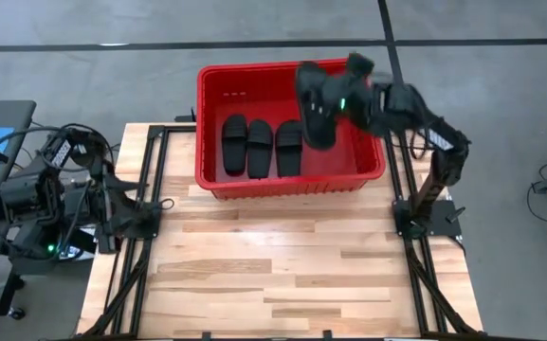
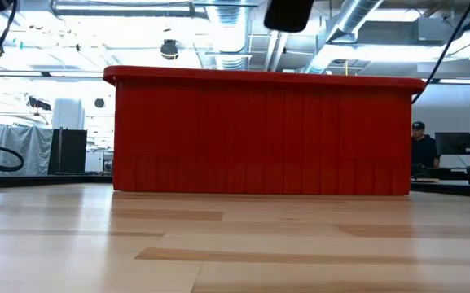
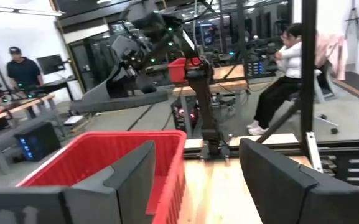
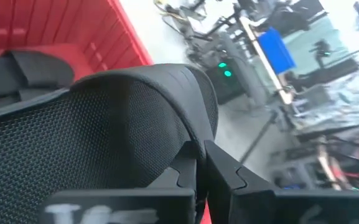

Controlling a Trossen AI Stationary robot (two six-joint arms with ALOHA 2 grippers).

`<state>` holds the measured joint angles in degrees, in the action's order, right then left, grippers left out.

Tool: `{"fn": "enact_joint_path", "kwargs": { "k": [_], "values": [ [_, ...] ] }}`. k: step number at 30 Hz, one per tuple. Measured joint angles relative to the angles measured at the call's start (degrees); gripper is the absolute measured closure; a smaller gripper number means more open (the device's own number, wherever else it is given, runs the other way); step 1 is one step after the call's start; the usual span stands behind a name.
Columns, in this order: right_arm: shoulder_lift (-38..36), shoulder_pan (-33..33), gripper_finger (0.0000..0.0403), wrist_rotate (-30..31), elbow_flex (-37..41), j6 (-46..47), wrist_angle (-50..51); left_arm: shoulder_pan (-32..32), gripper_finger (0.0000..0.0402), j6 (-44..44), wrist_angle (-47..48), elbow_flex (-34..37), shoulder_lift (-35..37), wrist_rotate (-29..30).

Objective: Pick and place slides into bin
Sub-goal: Put the black slide into the red organizer bin

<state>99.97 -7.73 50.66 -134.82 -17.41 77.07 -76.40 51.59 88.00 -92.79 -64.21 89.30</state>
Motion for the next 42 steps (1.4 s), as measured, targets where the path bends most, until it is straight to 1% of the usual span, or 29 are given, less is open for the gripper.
{"fn": "enact_joint_path", "kwargs": {
  "k": [3, 5, 9, 11, 14, 19, 23, 26, 29, 35, 42],
  "values": [
    [0.0, -6.9, 0.0403, -8.1, 0.0, -6.7, -5.8, 1.3, 0.0178, -1.2, 0.0, 0.0, 1.2, 0.0],
    [0.5, -10.7, 0.0403, -11.9, 0.3, -10.3, -8.6, 2.3, 0.0178, -1.8, 0.0, 0.0, 2.0, 0.0],
    [0.8, -17.8, 0.0403, -20.1, 4.4, -13.6, -12.6, 4.1, 0.0178, -2.6, 0.0, 0.0, 3.8, 0.1],
    [0.8, -20.2, 0.0403, -22.6, 8.2, -14.4, -16.0, 4.9, 0.0178, -2.6, 0.1, 0.0, 4.6, 0.1],
    [0.8, -23.3, 0.0403, -23.8, 13.9, -16.3, -18.0, 6.0, 0.0178, -2.6, 0.1, 0.0, 5.7, 0.1],
    [0.9, -26.3, 0.0403, -28.2, 24.2, -17.8, -25.1, 7.2, 0.0178, -2.6, 0.7, 0.0, 7.2, 0.1],
    [0.9, -27.6, 0.0403, -28.6, 31.0, -19.1, -30.6, 8.2, 0.0178, -2.6, 1.4, 0.0, 8.0, 0.1],
    [0.9, -28.5, 0.0403, -28.8, 35.2, -19.1, -32.9, 8.8, 0.0178, -2.6, 1.4, 0.0, 8.5, 0.1],
    [0.9, -29.3, 0.0403, -28.8, 38.3, -19.1, -34.0, 9.4, 0.0178, -2.6, 1.4, 0.0, 8.8, 0.1],
    [0.8, -30.0, 0.0403, -28.7, 45.1, -17.7, -39.3, 10.3, 0.0178, -2.5, 1.3, 0.0, 8.7, 0.0],
    [0.8, -29.9, 0.0403, -28.2, 52.8, -18.6, -45.7, 10.5, 0.0178, -1.1, 1.3, 0.0, 8.7, 0.0]
  ]
}}
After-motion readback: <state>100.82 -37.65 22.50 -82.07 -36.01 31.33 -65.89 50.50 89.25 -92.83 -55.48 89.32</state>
